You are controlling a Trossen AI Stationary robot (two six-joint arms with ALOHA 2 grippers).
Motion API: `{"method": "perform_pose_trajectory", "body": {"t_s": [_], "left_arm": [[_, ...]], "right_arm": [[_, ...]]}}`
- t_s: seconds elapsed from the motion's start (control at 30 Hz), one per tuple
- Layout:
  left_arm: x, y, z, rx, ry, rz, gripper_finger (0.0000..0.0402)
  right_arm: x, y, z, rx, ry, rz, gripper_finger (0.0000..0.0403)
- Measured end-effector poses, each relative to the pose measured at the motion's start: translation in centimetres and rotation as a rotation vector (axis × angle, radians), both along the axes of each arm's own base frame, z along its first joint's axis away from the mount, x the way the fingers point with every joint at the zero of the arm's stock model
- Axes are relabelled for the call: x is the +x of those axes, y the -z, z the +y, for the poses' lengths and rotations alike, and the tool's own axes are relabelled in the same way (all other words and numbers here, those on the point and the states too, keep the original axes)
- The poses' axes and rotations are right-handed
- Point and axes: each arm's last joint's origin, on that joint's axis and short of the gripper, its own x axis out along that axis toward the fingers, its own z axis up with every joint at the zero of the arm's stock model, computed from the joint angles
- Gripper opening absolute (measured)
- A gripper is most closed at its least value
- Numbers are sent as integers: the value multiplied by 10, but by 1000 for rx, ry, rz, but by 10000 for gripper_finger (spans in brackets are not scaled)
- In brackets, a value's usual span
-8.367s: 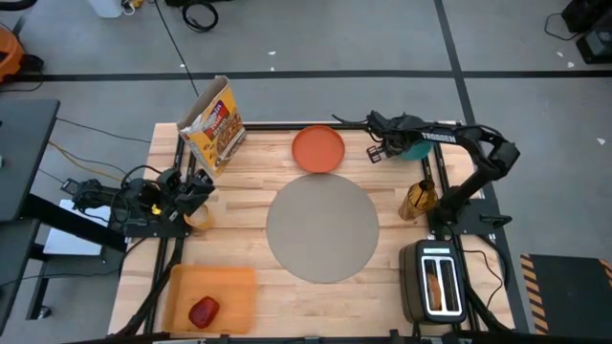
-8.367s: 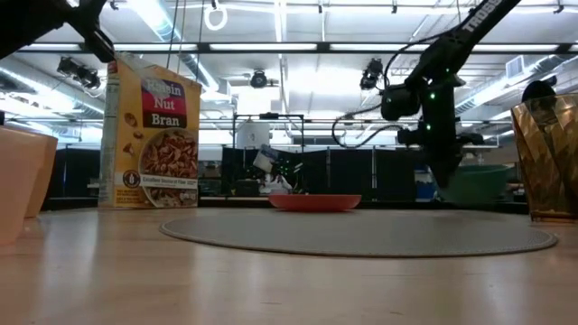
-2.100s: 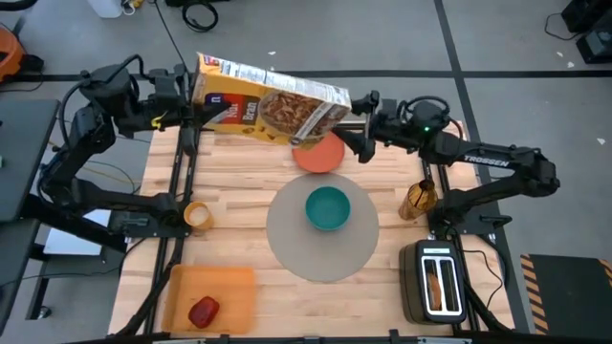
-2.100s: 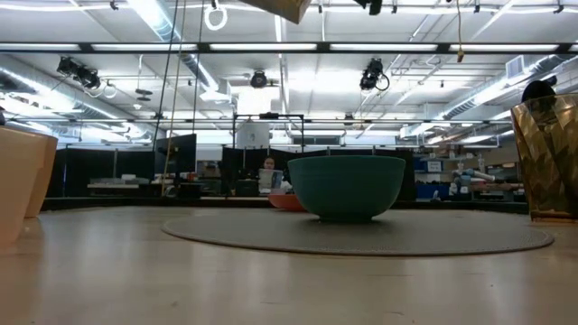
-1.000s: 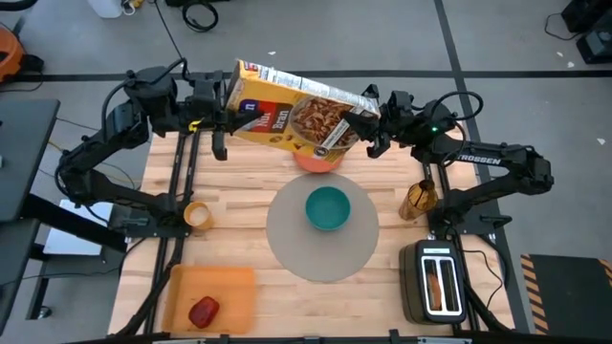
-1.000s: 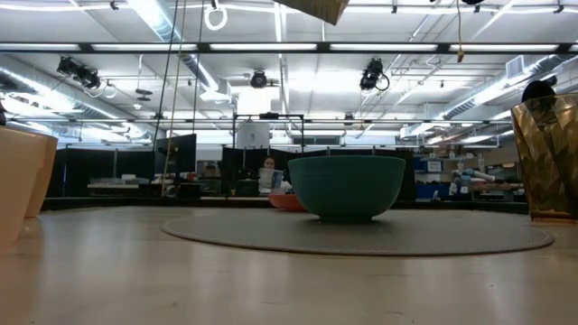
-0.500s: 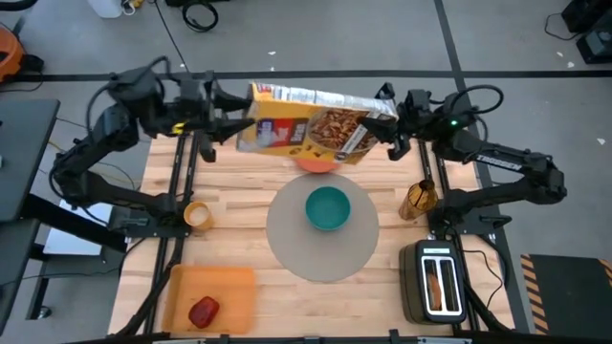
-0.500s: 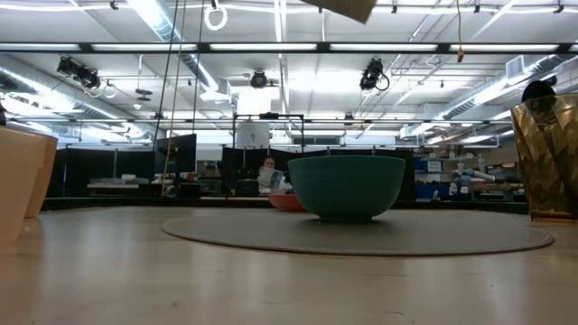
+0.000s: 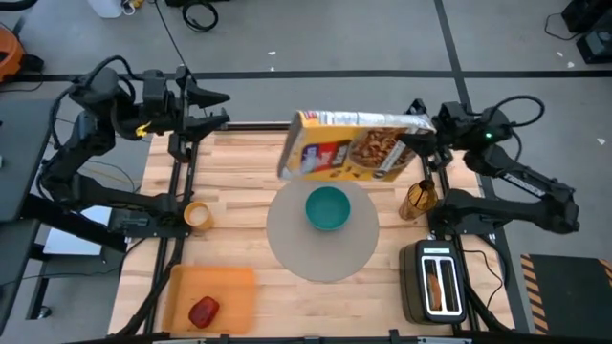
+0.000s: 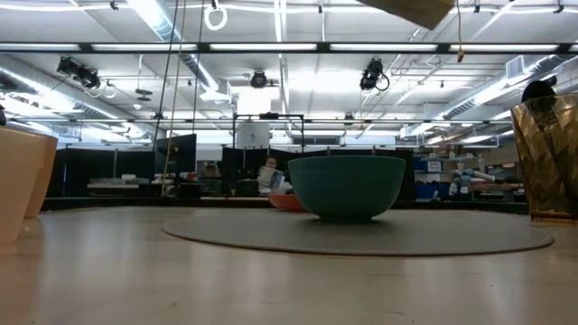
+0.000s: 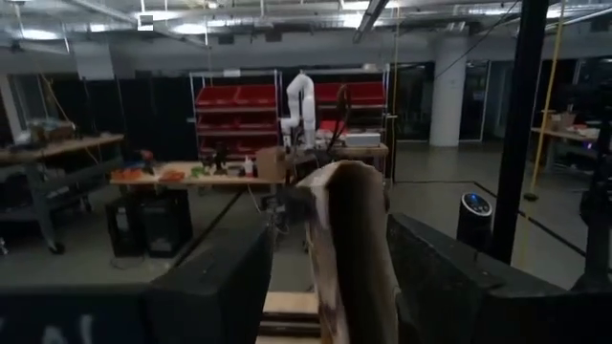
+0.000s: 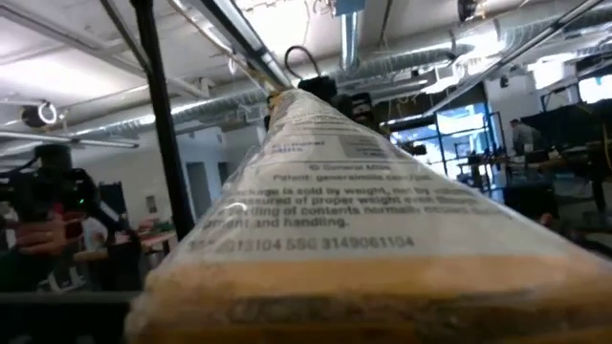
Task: Arrange a breakfast setting
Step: Pour the cereal into the green bowl
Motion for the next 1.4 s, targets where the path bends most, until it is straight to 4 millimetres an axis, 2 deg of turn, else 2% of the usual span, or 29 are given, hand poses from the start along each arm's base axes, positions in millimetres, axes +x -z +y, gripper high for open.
{"method": "perform_pose_trajectory", "body": {"t_s": [0.37, 0.67, 0.8, 0.93, 1.27, 1.4], "left_arm": [[50, 18, -1, -86, 62, 108, 210], [90, 35, -11, -134, 109, 175, 210], [108, 45, -20, -171, 146, 224, 210], [116, 53, -27, -193, 160, 278, 210], [122, 95, -24, -299, -61, 635, 210], [126, 105, -23, -293, -121, 700, 210]], "right_arm": [[-54, 12, 30, -17, 42, 115, 153], [-83, 32, 53, 19, 59, 214, 152], [-90, 39, 58, 37, 58, 245, 152], [-93, 42, 60, 65, 56, 268, 152], [-93, 37, 59, 128, 110, 369, 152], [-90, 33, 56, 153, 106, 403, 152]]}}
